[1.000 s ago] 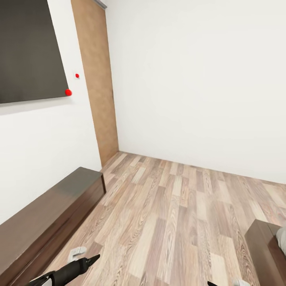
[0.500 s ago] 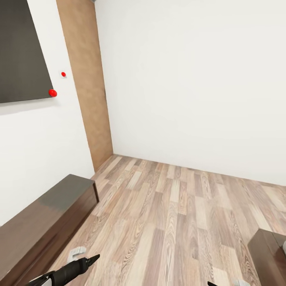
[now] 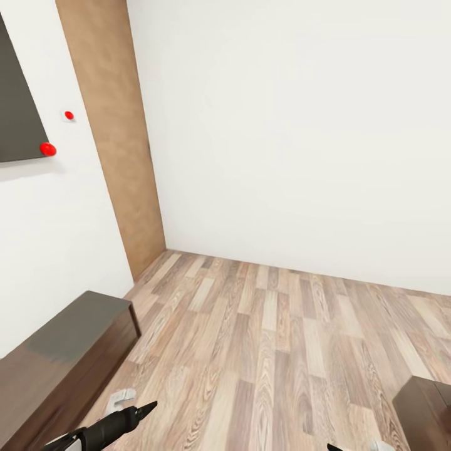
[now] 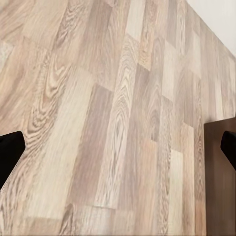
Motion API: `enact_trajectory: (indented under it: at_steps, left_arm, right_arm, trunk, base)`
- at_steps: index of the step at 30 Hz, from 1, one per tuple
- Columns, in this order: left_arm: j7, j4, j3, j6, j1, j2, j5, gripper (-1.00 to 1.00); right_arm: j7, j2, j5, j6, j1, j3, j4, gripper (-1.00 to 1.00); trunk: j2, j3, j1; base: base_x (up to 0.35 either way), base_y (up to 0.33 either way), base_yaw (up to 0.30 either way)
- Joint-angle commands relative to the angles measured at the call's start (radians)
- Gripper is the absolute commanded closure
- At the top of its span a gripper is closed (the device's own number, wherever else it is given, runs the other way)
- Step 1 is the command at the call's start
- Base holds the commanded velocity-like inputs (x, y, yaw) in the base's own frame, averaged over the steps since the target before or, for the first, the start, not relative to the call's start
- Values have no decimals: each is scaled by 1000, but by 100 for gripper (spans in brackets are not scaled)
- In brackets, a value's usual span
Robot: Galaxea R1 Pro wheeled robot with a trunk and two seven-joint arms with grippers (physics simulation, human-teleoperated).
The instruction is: In the bedroom, move the book from the bed onto either nightstand, and place the two sandals side by side next to the bed.
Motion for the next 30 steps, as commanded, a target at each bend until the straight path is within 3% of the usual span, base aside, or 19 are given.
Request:
enact_trajectory:
  at_steps: [1,30]
  left_arm:
    - [-2,1,-3,-6,-1,0,2,-100]
    - [-2,2,-4,-5,-1,0,2,-100]
  right_arm:
    - [3,0,-6,-4,-1,8,1,-100]
    - [3,0,-6,-4,-1,8,1,-100]
  trunk:
    - [0,-1,1]
    - [0,-1,1]
  base:
    - [328,0,-12]
    - [328,0,-99]
